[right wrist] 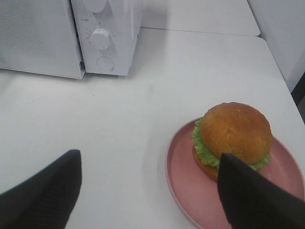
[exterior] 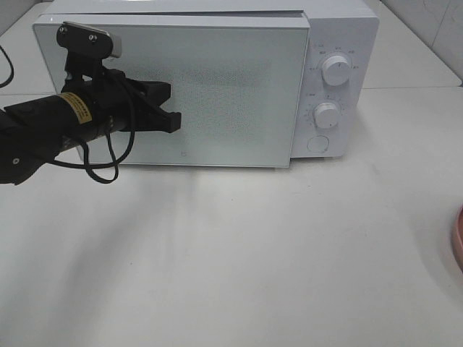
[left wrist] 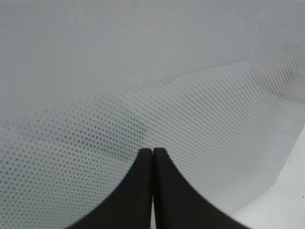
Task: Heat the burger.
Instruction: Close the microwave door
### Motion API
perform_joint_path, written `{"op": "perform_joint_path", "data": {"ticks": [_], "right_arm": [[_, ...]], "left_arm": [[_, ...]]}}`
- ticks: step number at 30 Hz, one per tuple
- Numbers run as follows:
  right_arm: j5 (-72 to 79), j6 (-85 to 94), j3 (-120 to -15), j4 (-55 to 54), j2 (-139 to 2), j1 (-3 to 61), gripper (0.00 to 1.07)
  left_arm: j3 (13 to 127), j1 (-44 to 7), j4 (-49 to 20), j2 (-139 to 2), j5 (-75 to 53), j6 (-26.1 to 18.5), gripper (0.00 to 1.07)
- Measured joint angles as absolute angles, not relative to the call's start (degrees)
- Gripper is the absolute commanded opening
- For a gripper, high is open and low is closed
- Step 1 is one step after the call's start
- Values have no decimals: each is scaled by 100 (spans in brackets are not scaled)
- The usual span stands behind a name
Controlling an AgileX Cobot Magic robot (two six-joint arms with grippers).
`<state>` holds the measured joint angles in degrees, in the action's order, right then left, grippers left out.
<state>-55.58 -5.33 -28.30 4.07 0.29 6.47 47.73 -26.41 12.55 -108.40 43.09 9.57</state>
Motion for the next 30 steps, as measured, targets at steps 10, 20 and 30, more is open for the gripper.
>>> {"op": "perform_joint_path", "data": {"ticks": [10, 20, 30], "right_arm": [[-5558, -533, -2830, 407, 29, 647, 75], [-5558, -533, -2830, 407, 29, 647, 75], [-5558, -533, -2830, 407, 29, 647, 75]], "left_arm": [[5231, -2739, 1656, -11115, 4011, 974, 0], [5724, -2882, 1942, -11402, 3850, 1140, 0], [6366, -3203, 1770, -11740, 3558, 1243, 0]]}}
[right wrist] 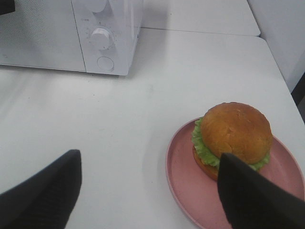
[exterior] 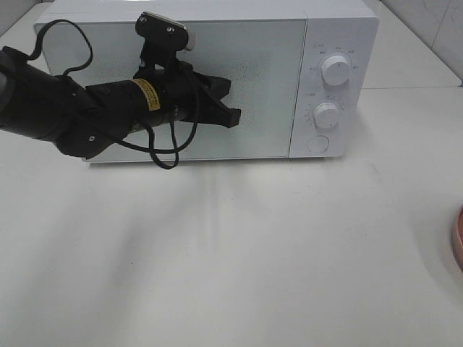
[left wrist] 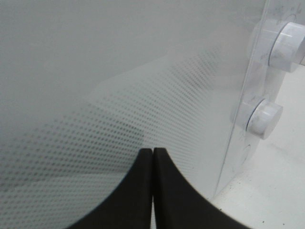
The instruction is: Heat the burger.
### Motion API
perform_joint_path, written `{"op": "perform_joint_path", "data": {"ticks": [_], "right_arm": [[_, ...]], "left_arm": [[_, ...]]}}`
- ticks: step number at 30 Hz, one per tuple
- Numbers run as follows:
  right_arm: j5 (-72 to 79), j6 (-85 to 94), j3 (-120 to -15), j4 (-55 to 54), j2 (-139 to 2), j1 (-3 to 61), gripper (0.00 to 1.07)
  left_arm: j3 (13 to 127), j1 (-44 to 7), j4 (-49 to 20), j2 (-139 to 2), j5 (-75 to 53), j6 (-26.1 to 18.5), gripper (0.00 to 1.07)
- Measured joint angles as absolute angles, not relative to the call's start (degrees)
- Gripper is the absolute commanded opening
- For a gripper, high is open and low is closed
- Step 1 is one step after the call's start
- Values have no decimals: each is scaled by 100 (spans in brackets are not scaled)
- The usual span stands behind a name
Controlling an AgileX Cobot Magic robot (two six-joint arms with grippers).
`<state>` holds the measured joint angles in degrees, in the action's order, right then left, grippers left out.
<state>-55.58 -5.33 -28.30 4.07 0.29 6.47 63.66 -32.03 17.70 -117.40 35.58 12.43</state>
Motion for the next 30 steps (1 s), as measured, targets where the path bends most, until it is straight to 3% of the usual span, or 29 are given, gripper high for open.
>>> {"op": "perform_joint_path", "data": {"ticks": [9, 20, 21, 24, 25, 26, 27, 28, 29, 30], "right_arm": [[-5558, -533, -2830, 407, 29, 647, 75], [-5558, -533, -2830, 407, 29, 647, 75], [-5558, -533, -2830, 407, 29, 647, 75], [-5558, -533, -2830, 407, 29, 647, 75], [-5558, -533, -2830, 407, 29, 647, 75], [-5558, -533, -2830, 407, 29, 647, 75], [-5558, -533, -2830, 407, 29, 647, 75], [-5558, -533, -2830, 407, 29, 647, 75], [-5558, -533, -2830, 407, 29, 647, 75], [-5558, -533, -2830, 407, 29, 647, 75]], "left_arm": [[6572, -3335, 1644, -11837, 3426, 1444, 0], [6818, -3547, 1473, -11155, 1702, 1495, 2], [6847, -3621, 1381, -10978, 1261, 1495, 12], [6847, -3736, 1369, -10846, 728, 1495, 21], [6847, -3822, 1369, -10783, 458, 1495, 41], [6847, -3994, 1369, -10663, 0, 1495, 70], [6847, -3994, 1369, -10663, 0, 1495, 70], [6847, -4085, 1369, -10600, -246, 1495, 80], [6847, -4263, 1369, -10491, -659, 1495, 98], [6847, -4263, 1369, -10491, -659, 1495, 98]]}}
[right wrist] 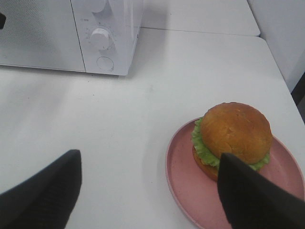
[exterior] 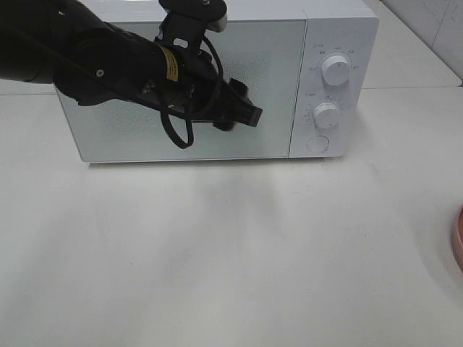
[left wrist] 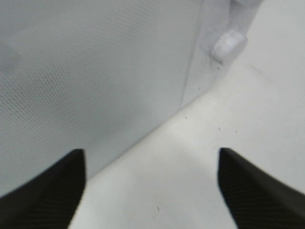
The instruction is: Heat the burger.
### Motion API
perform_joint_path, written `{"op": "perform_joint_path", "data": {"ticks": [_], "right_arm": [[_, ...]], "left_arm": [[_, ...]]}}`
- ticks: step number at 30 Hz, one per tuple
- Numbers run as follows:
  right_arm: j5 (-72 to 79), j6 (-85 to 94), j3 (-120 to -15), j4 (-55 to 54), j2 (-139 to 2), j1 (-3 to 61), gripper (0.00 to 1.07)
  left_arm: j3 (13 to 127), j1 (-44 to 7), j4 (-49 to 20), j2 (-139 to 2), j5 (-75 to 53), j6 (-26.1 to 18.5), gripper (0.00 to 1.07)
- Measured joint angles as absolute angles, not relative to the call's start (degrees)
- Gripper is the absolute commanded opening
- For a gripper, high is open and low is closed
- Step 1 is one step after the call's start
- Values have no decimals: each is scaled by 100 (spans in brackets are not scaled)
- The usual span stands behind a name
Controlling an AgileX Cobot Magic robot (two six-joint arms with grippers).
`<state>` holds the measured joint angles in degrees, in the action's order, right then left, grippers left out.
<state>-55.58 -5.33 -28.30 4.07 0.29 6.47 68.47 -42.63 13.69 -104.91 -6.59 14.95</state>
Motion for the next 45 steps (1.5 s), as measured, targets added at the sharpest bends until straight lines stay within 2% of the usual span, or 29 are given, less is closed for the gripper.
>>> {"op": "perform_joint_path", "data": {"ticks": [1, 2, 10, 14, 18, 27, 30, 32, 33, 35, 38, 40, 41, 42, 44, 45], "right_arm": [[-5558, -533, -2830, 407, 29, 647, 75], [-5558, -533, -2830, 407, 29, 647, 75], [-5558, -533, -2830, 407, 29, 647, 75], [-5558, -533, -2830, 407, 29, 647, 75], [-5558, -533, -2830, 407, 29, 647, 75], [-5558, -533, -2830, 407, 29, 647, 75], [-5558, -533, -2830, 407, 29, 647, 75], [-5558, -533, -2830, 407, 29, 647, 75], [-5558, -533, -2830, 407, 29, 647, 75], [-5558, -533, -2830, 407, 29, 647, 75], [-5558, -533, -2830, 407, 29, 647, 75], [-5558, -533, -2830, 407, 29, 647, 75], [-5558, -533, -2830, 407, 29, 647, 75], [-5558, -533, -2830, 407, 29, 647, 75], [-5558, -533, -2830, 407, 29, 647, 75], [-5558, -533, -2830, 407, 29, 647, 75]], "left_arm": [[6847, -4349, 1369, -10445, -894, 1484, 103], [6847, -4492, 1358, -10359, -1404, 1478, 102], [6847, -4870, 1278, -9952, -3088, 1473, 102], [6847, -4876, 1232, -9838, -3621, 1461, 102], [6847, -4876, 1129, -9551, -4767, 1461, 102], [6853, -4841, 1049, -9236, -5758, 1455, 102], [6864, -4624, 911, -9121, -6028, 1450, 102], [6870, -4211, 796, -9024, -6217, 1352, 101], [6870, -4211, 796, -9024, -6217, 1352, 101], [6870, -3449, 447, -8887, -6388, 1014, 101], [6870, -3231, 332, -8835, -6423, 922, 101], [6870, -2573, 52, -8657, -6572, 665, 101], [6870, -2573, 52, -8657, -6572, 665, 101], [6870, -2086, -109, -8508, -6669, 516, 101], [6870, -1896, -166, -8445, -6721, 447, 101], [6870, -1427, -281, -8279, -6847, 344, 101]]}}
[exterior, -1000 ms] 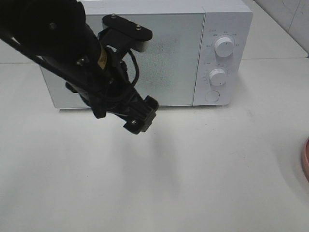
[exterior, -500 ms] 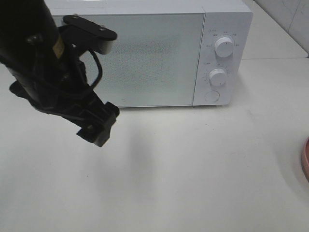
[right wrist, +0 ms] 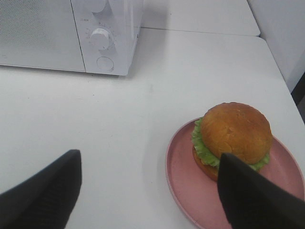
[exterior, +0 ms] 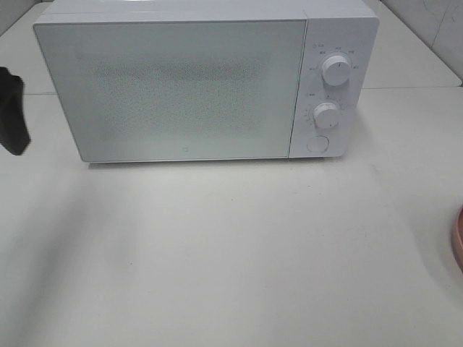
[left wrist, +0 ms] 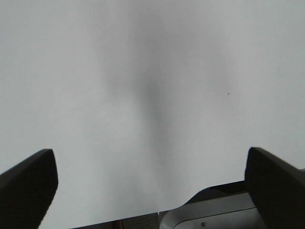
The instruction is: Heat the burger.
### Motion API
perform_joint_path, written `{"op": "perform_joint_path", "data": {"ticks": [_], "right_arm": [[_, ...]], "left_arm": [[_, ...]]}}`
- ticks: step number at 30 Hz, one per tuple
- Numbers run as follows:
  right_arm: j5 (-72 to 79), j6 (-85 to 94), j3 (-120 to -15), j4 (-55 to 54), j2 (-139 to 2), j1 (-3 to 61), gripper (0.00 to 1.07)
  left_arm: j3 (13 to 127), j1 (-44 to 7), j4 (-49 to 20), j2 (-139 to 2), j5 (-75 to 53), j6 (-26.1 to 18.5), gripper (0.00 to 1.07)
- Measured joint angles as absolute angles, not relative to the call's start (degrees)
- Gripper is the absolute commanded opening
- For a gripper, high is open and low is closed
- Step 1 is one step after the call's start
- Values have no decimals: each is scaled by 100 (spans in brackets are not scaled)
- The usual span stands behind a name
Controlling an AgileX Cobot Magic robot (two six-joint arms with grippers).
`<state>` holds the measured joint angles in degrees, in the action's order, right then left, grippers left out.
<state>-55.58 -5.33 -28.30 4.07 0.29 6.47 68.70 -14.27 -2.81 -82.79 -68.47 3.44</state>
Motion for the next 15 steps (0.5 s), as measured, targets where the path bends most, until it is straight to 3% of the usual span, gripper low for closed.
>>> {"op": "perform_joint_path", "data": {"ticks": [4, 6, 15], "right_arm": [[-5558, -533, -2830, 407, 29, 647, 75], [-5558, -533, -2830, 407, 29, 647, 75], [-5558, -533, -2830, 407, 29, 647, 75]], "left_arm": [[6870, -837, -327, -8021, -6916, 269, 101], [6870, -229, -355, -7603, -6939, 80, 101], [6870, 160, -384, -6537, -6961, -183, 101]]}}
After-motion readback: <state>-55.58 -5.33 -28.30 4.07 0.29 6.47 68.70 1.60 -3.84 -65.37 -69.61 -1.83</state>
